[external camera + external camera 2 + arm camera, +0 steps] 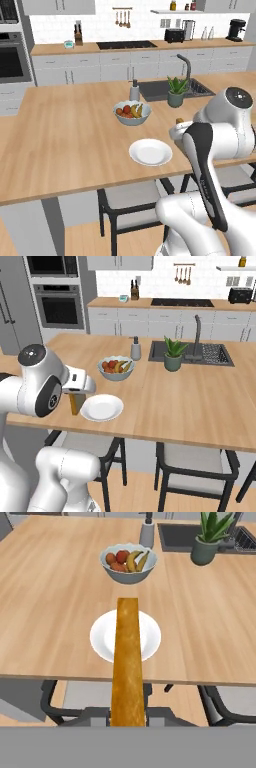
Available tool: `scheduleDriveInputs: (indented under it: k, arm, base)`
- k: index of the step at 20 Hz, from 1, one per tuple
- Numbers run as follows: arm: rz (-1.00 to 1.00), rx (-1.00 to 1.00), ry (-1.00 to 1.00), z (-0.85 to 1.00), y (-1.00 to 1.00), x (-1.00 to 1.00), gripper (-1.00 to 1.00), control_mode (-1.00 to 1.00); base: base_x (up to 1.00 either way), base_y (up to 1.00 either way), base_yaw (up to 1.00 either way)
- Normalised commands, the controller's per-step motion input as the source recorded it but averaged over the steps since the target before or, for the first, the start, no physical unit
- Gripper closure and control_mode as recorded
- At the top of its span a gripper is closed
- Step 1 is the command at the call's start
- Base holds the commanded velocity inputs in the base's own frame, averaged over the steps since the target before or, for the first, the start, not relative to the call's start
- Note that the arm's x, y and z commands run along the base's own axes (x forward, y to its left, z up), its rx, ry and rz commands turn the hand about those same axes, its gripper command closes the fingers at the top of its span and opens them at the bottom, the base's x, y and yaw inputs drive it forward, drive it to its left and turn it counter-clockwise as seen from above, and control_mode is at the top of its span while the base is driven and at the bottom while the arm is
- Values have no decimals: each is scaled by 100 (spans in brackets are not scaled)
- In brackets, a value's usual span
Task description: Start the toaster. Once the lever pops up, take the bread to the plate on the dining counter.
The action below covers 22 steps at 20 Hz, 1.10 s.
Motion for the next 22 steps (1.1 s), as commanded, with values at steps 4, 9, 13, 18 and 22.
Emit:
scheduleDriveInputs:
  k: [4,9,13,18,22]
  arm:
    - [2,0,1,-16,23,77,100,-100]
    - [8,0,3,-6,21,100,100,-100]
    - [12,4,15,0,3,86,100,-100]
    - [16,17,2,-20,0,34,100,-100]
    - [18,17,0,-34,0,0,100,-100]
  base:
    - [0,0,0]
    - [0,0,0]
    - [0,0,0]
    - [0,0,0]
    - [0,0,0]
